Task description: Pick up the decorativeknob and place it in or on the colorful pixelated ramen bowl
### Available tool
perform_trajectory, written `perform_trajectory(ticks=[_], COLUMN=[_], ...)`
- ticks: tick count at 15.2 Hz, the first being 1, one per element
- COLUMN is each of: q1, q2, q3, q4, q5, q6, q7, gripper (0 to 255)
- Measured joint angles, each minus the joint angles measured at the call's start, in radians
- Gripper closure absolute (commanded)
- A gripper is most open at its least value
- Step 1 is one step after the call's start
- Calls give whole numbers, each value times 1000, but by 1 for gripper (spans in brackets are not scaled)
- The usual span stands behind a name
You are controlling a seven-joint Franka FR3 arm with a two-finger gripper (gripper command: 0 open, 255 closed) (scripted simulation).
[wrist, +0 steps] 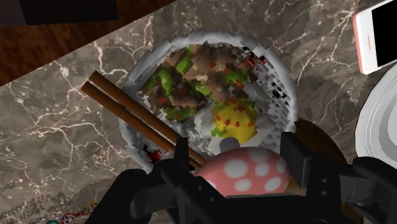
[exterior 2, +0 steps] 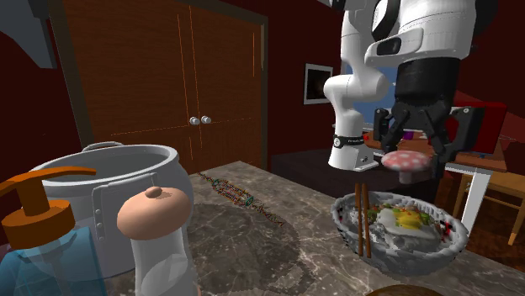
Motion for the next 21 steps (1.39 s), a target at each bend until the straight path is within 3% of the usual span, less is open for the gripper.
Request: perform_trajectory(ticks=[7, 13, 14, 21], q1=[17, 19, 19, 13], q2=[71, 78, 78, 61], q3=[-20, -22, -22, -16], q4=[-24, -31, -31, -29], q5=[-76, -85, -85, -68], q6=[79, 90, 91, 76], q7=[55, 62, 62, 48], gripper=[255, 255, 0, 0])
